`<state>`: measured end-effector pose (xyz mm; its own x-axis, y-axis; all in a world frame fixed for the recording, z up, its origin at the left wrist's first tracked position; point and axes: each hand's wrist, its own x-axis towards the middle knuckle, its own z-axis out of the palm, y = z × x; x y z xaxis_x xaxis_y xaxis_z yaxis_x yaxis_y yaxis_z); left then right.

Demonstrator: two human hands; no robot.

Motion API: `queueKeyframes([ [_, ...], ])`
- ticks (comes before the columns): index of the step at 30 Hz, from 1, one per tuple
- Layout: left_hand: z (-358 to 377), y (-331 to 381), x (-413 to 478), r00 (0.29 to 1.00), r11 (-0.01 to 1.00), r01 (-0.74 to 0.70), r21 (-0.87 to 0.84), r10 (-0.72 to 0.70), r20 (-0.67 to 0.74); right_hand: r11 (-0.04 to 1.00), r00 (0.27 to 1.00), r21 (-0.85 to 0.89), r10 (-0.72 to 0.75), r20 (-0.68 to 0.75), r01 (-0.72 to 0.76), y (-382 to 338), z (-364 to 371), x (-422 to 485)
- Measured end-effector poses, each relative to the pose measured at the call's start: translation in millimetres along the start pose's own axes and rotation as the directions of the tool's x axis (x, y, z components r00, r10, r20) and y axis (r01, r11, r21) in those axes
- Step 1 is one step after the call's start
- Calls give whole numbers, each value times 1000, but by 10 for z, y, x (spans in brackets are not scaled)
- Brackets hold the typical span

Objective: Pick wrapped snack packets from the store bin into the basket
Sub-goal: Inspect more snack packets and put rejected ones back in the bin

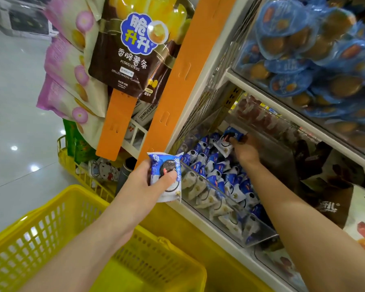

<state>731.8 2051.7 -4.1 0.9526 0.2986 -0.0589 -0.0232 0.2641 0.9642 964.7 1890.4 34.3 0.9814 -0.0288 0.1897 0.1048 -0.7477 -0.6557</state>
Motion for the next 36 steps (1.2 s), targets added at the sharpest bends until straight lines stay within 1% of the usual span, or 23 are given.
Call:
queueKeyframes([
  [2, -3, -6, 12, 1000, 1000, 1, 7, -1, -8, 995, 997, -103, 8, 76, 0, 12, 65, 53],
  [4, 5, -14, 24, 1000, 1000, 9, 14, -9, -2, 969, 972, -247, 60, 225, -3, 15, 96, 78],
  [5, 14, -18, 30, 1000, 1000, 17, 17, -17, 5, 962, 953, -272, 100, 287, -19, 18, 101, 95],
  [8, 52, -25, 41, 998, 998, 58, 7, -58, 39, 973, 893, -184, 204, 401, -140, -32, 65, 123],
  [10, 73, -26, 45, 994, 995, 95, 17, -95, 58, 973, 859, -147, 225, 459, -176, -86, 21, 147],
  [14, 91, -33, 63, 990, 989, 126, 78, -130, 53, 984, 820, -135, 171, 546, -115, -190, -4, 202],
  [16, 97, -27, 71, 989, 985, 134, 109, -139, 41, 979, 813, -179, 182, 553, -97, -220, 24, 206],
  [18, 102, -19, 77, 989, 983, 140, 117, -144, 33, 974, 824, -186, 208, 527, -127, -195, 92, 241],
  [20, 101, -12, 78, 989, 982, 140, 130, -145, 28, 978, 863, -135, 204, 461, -159, -154, 190, 264],
  [22, 93, -6, 73, 989, 982, 139, 129, -144, 30, 984, 909, -134, 159, 385, -116, -119, 282, 294],
  [23, 90, -6, 72, 989, 983, 141, 121, -146, 34, 985, 919, -145, 143, 368, -95, -118, 303, 295],
  [24, 87, -7, 72, 988, 983, 142, 113, -148, 38, 985, 919, -144, 142, 368, -95, -121, 311, 298],
  [27, 88, -12, 80, 988, 982, 146, 118, -151, 38, 979, 864, -114, 201, 461, -167, -122, 287, 306],
  [28, 92, -9, 83, 987, 982, 148, 120, -154, 37, 979, 858, -132, 202, 473, -158, -122, 286, 300],
  [29, 100, -6, 82, 987, 980, 152, 126, -158, 37, 978, 868, -177, 180, 463, -108, -117, 290, 303],
  [31, 117, 0, 73, 985, 978, 159, 134, -166, 38, 961, 911, -275, 93, 402, 23, -105, 312, 281],
  [32, 125, 0, 65, 985, 977, 163, 135, -169, 39, 956, 929, -287, 55, 366, 56, -108, 318, 243],
  [36, 148, 2, 21, 982, 973, 176, 149, -184, 43, 972, 959, -205, -55, 277, 115, -162, 243, 21],
])
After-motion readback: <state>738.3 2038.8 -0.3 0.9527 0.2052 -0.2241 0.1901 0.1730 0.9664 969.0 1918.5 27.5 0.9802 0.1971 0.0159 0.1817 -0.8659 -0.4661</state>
